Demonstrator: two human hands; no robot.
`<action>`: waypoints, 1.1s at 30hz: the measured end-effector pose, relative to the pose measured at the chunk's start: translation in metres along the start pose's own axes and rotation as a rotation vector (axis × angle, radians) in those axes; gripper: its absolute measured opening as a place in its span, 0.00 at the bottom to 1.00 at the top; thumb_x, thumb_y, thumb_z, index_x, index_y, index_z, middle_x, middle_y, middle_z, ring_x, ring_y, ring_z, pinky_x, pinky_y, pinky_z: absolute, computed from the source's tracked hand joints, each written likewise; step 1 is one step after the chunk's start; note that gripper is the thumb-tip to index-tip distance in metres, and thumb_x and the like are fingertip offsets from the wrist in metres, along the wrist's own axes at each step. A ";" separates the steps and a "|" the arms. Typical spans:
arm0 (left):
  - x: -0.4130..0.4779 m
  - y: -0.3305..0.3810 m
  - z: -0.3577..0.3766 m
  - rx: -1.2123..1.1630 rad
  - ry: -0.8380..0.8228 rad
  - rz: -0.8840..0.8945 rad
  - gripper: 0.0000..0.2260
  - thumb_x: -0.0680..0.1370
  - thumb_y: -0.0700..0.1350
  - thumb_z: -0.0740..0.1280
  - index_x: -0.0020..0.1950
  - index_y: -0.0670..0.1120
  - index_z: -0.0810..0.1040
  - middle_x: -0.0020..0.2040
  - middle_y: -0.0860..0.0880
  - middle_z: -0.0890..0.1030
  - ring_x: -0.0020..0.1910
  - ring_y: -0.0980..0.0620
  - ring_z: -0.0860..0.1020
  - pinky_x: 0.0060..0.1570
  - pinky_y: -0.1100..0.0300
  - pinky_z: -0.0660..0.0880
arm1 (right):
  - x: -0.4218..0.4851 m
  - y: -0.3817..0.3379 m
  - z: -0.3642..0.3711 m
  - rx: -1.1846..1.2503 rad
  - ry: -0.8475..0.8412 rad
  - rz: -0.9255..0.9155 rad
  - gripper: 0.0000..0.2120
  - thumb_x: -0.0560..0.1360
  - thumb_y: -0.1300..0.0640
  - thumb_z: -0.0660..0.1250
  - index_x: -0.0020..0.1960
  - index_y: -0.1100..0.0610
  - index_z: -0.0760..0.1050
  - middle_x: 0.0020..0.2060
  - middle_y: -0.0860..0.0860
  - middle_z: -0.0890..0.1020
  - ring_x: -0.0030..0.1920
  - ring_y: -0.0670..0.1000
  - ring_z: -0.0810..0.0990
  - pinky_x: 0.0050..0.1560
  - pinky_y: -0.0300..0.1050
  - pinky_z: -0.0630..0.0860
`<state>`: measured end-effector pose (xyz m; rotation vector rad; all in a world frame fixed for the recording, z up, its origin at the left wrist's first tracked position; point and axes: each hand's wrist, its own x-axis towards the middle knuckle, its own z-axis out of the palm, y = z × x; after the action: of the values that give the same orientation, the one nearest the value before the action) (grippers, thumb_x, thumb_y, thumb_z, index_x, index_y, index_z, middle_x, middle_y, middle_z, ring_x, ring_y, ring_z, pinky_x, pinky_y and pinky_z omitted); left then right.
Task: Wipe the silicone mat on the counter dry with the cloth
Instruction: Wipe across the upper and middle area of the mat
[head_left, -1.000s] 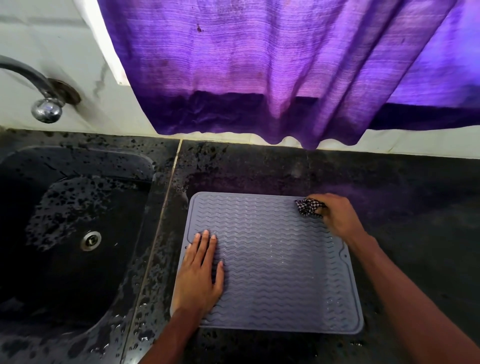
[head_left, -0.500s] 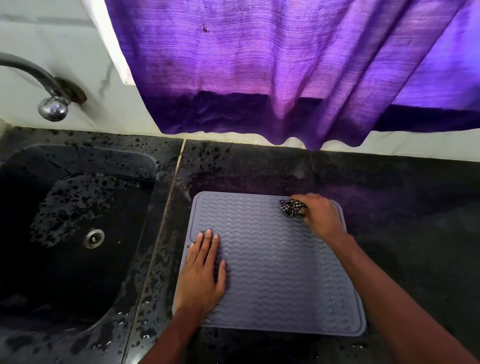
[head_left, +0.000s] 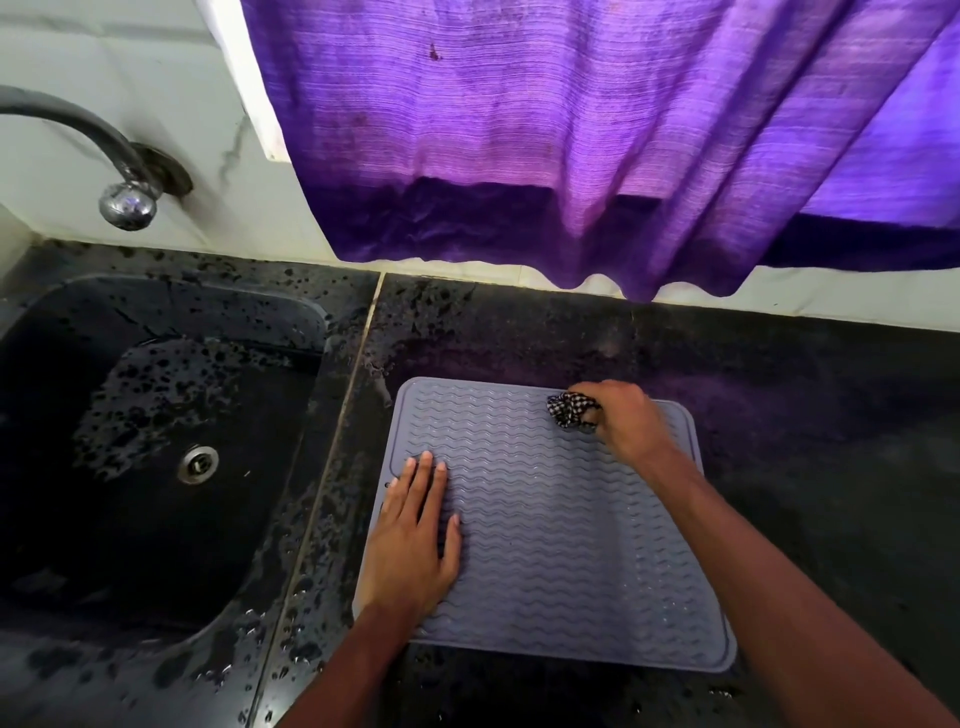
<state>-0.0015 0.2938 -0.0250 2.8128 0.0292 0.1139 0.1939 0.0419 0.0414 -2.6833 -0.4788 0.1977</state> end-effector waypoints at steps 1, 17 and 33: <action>0.000 0.000 0.000 0.005 -0.006 -0.001 0.29 0.83 0.55 0.54 0.81 0.43 0.58 0.82 0.46 0.56 0.82 0.49 0.51 0.78 0.49 0.55 | 0.002 -0.001 -0.002 0.013 -0.002 0.004 0.23 0.68 0.68 0.66 0.54 0.44 0.78 0.41 0.50 0.81 0.43 0.53 0.80 0.41 0.50 0.78; 0.001 0.002 -0.003 0.011 -0.048 -0.022 0.29 0.83 0.55 0.52 0.83 0.45 0.53 0.83 0.47 0.52 0.82 0.51 0.47 0.79 0.53 0.48 | 0.009 -0.060 0.025 0.002 -0.006 -0.028 0.21 0.71 0.66 0.67 0.56 0.43 0.79 0.43 0.51 0.81 0.46 0.55 0.79 0.42 0.47 0.73; 0.002 0.000 0.000 -0.024 -0.008 0.000 0.29 0.82 0.54 0.55 0.79 0.41 0.63 0.81 0.44 0.60 0.81 0.47 0.56 0.77 0.50 0.55 | 0.025 -0.105 0.036 0.039 -0.048 -0.006 0.23 0.68 0.69 0.63 0.54 0.46 0.80 0.44 0.52 0.83 0.48 0.56 0.81 0.45 0.51 0.78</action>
<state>0.0001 0.2935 -0.0251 2.7895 0.0254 0.1019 0.1780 0.1541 0.0502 -2.6444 -0.4921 0.2681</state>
